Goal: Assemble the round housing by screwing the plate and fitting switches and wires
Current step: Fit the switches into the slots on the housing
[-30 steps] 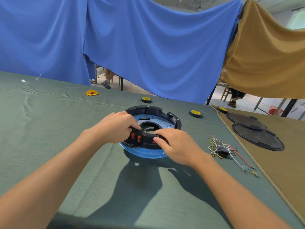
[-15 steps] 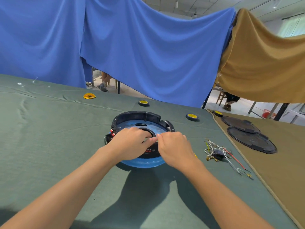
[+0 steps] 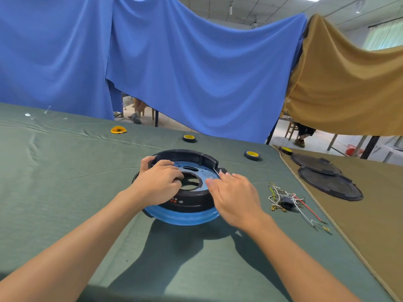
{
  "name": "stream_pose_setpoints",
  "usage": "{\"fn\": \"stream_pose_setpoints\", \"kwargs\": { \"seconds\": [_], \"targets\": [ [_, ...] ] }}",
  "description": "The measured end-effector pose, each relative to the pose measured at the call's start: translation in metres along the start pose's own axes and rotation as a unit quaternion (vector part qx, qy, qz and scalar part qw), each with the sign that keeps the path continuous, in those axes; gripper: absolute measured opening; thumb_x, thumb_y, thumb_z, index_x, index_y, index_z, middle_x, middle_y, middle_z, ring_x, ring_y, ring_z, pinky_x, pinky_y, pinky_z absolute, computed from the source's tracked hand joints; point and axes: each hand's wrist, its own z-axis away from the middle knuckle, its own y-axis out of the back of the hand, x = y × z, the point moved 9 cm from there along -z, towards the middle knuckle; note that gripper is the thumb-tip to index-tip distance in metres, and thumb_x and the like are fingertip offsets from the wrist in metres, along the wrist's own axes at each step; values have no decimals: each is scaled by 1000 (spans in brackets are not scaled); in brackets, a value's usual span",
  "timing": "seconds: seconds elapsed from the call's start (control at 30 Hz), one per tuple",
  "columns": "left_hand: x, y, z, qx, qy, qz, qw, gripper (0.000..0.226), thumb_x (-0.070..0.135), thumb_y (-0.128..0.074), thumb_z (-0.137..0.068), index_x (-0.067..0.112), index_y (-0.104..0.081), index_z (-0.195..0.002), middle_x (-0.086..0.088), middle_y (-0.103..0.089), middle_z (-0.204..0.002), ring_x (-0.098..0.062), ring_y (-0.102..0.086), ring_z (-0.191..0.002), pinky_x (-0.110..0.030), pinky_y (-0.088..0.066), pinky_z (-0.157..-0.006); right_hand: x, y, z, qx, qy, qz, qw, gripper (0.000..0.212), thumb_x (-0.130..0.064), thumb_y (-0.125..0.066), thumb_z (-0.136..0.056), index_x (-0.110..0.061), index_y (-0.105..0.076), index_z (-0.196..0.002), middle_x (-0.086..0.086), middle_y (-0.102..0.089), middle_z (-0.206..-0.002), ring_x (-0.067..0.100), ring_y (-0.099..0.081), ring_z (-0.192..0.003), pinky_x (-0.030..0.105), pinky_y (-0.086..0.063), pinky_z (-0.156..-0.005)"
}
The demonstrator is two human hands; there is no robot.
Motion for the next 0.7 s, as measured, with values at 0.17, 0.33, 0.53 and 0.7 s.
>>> {"fn": "stream_pose_setpoints", "kwargs": {
  "seconds": [0.17,0.33,0.53,0.7],
  "targets": [
    [23,24,15,148,60,22,987,30,24,-42,-93,26,-72,-92,7,-71,-82,-16,-62,-88,-33,-23,-90,8,23,-5,12,-18,3,1000,41,-40,-29,-101,-21,-61,-83,-2,-68,-81,30,-64,-79,35,-46,-63],
    [35,8,15,118,46,2,992,33,33,-35,-89,22,-63,-76,7,-62,-66,-14,-56,-69,-33,-27,-82,16,-7,-11,-61,-18,-144,987,45,-36,-28,-105,-15,-65,-119,-1,-60,-133,18,-41,-136,31,-24,-114],
    [6,8,4,4,22,-2,1000,43,41,-34,-85,32,-73,-99,5,-71,-89,-17,-59,-94,-34,-32,-94,8,10,2,-11,-6,-68,998,51,-47,-32,-100,-22,-33,-55,-4,-65,-73,25,-62,-110,36,-47,-82],
    [36,10,-1,-11,-8,37,999,36,18,-41,-94,27,-68,-118,1,-70,-116,-25,-62,-104,-35,-48,-85,28,7,2,5,-66,-230,971,31,-29,-44,-100,-15,-67,-84,2,-73,-100,30,-60,-95,36,-45,-89]
  ]
}}
